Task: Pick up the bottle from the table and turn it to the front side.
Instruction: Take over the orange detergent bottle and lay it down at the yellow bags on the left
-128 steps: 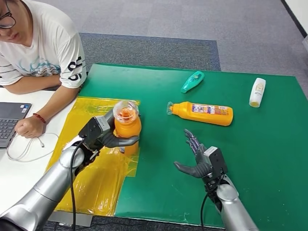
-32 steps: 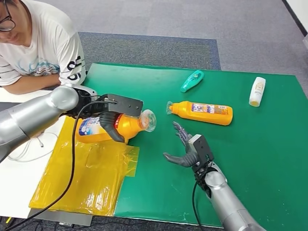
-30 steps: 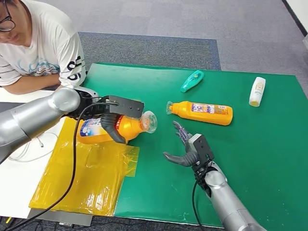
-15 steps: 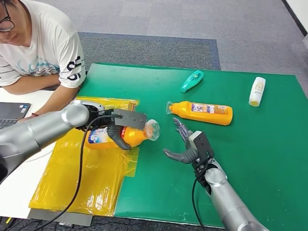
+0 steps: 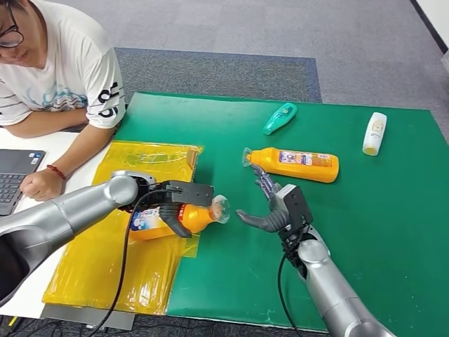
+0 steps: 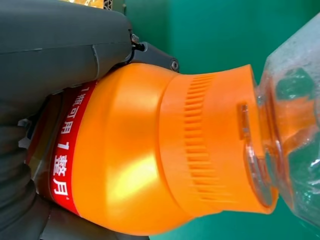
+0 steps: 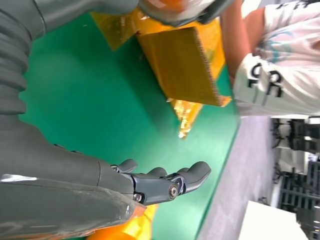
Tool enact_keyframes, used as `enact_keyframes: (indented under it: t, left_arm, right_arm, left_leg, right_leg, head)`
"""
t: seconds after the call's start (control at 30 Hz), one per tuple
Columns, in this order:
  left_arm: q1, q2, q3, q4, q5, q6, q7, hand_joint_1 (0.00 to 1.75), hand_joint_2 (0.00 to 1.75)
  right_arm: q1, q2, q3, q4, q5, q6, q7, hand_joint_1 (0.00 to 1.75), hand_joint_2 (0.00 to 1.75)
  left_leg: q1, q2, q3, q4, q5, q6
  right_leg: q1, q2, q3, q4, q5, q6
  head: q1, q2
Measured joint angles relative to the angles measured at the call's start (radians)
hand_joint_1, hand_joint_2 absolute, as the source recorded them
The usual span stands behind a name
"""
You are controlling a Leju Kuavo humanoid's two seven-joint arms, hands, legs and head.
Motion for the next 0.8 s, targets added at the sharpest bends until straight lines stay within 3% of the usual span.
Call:
enact_keyframes:
  t: [0.2,0.23,0.33,0.37,0.8]
  left_arm:
    - [0.004,-0.002,0.012,0.005,0.0,-0.006,0.005,1.75,1.75]
    - [0.005,-0.002,0.013,0.005,0.0,-0.007,0.006,1.42,1.75]
    - [0.006,-0.002,0.016,0.006,-0.002,-0.009,0.009,0.11,1.75]
    - [0.006,-0.002,0.016,0.007,-0.004,-0.01,0.009,0.0,1.75]
    - [0.012,0.0,0.027,0.007,0.007,-0.025,0.018,0.0,1.75]
  right_arm:
    - [-0.005,0.0,-0.01,-0.036,-0.011,-0.001,0.002,0.0,1.75]
    - [-0.005,-0.001,-0.012,-0.039,-0.014,-0.001,0.003,0.0,1.75]
    - [-0.005,-0.001,-0.017,-0.047,-0.018,0.0,0.006,0.0,1.75]
    - [-0.005,-0.001,-0.017,-0.049,-0.018,0.0,0.006,0.0,1.75]
    - [-0.003,-0.001,-0.023,-0.058,-0.019,0.001,0.007,0.0,1.75]
  left_leg:
    - [0.0,0.0,0.0,0.0,0.0,0.0]
    - [0.0,0.0,0.0,0.0,0.0,0.0]
    - [0.0,0.0,0.0,0.0,0.0,0.0]
    - [0.0,0.0,0.0,0.0,0.0,0.0]
    - [0.0,0.0,0.0,0.0,0.001,0.0]
  right_leg:
    - [0.0,0.0,0.0,0.0,0.0,0.0]
    - [0.0,0.0,0.0,0.0,0.0,0.0]
    - [0.0,0.0,0.0,0.0,0.0,0.0]
    - [0.0,0.0,0.0,0.0,0.0,0.0]
    - [0.0,0.0,0.0,0.0,0.0,-0.001]
  head:
    - [0.0,0.0]
    - [0.0,0.0]
    - [0.0,0.0]
    - [0.0,0.0]
    - [0.0,0.0]
